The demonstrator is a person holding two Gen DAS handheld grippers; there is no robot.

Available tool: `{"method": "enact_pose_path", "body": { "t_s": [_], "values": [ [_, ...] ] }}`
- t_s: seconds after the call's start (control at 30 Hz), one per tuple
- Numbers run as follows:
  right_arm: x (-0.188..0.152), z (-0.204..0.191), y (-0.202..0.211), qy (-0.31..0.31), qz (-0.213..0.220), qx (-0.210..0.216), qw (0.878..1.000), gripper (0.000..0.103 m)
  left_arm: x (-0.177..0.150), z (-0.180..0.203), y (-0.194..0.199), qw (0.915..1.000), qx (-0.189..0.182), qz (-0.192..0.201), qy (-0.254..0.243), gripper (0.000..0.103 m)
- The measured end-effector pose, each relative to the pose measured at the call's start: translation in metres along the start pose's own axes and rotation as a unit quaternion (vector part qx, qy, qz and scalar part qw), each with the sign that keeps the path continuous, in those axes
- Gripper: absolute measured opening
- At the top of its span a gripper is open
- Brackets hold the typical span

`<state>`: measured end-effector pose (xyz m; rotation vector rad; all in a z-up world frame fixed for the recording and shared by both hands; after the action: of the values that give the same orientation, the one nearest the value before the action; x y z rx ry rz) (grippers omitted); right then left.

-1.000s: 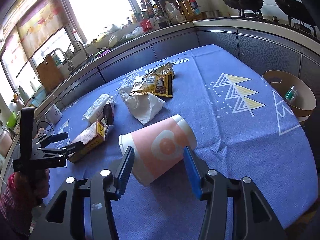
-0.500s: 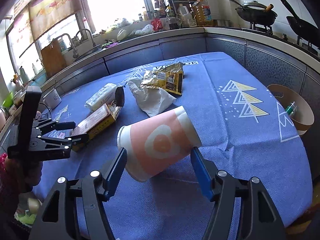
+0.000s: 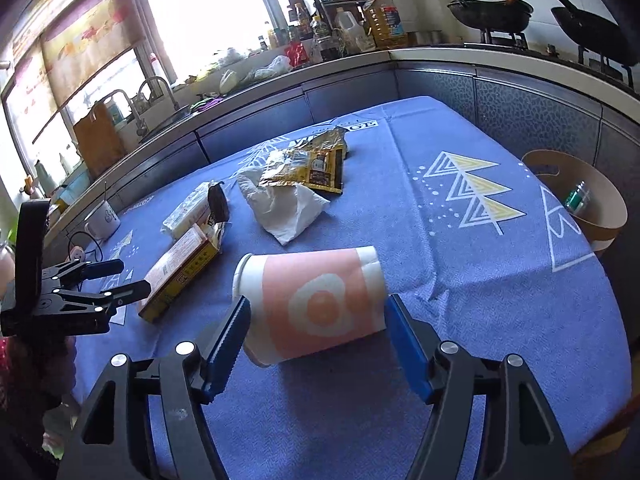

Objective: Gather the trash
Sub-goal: 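Grasp the brown box with the left gripper while the right grasps the pink paper cup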

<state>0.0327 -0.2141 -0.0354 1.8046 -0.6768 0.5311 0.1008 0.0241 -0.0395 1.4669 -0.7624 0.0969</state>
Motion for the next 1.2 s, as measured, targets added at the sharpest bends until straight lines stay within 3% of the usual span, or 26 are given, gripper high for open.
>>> {"method": "enact_pose_path", "body": {
  "t_s": [0.2, 0.27, 0.33, 0.4, 0.57, 0.7, 0.9, 1.2],
  "values": [
    [-0.003, 0.009, 0.003, -0.017, -0.004, 0.016, 1.000, 0.075, 0.006, 0.009, -0.039, 0.9978, 0.003, -0.048, -0.044, 0.093],
    [-0.005, 0.005, 0.005, -0.007, -0.002, 0.012, 1.000, 0.078, 0.005, 0.008, -0.049, 0.9975, 0.001, -0.060, -0.037, 0.085],
    [-0.006, -0.001, 0.006, 0.008, 0.001, 0.003, 1.000, 0.079, 0.005, 0.008, -0.048, 0.9978, -0.024, -0.058, -0.023, 0.065],
    [-0.006, -0.008, 0.006, 0.026, 0.003, -0.004, 1.000, 0.079, 0.002, 0.011, -0.045, 0.9980, -0.020, -0.056, -0.021, 0.060],
    [-0.008, -0.031, 0.003, 0.078, 0.014, -0.016, 0.997, 0.081, -0.014, 0.020, -0.030, 0.9981, -0.022, -0.050, -0.029, 0.058],
    [-0.010, -0.040, 0.001, 0.104, 0.016, -0.018, 0.994, 0.084, -0.024, 0.024, -0.014, 0.9977, -0.053, -0.039, -0.017, 0.058],
    [-0.009, -0.024, -0.005, 0.064, -0.013, 0.031, 0.997, 0.084, -0.024, 0.029, -0.004, 0.9920, -0.119, -0.041, 0.014, 0.058],
    [-0.032, -0.010, -0.012, 0.025, -0.081, 0.112, 0.990, 0.084, -0.023, 0.055, -0.006, 0.9899, -0.132, -0.050, -0.009, 0.058]
  ]
}}
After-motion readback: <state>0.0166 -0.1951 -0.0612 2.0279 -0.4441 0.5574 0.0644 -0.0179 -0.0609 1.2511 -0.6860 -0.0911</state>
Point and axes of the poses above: each gripper's, at about its wrist camera, not at the fingertips, and y roughly against the way its jaws point, z to its right, x to its top, the point moved 3 cm from there along -y, roughly the way its jaws point, and after that the axes turned 5 degrees about -z, right-handed, at the moved point
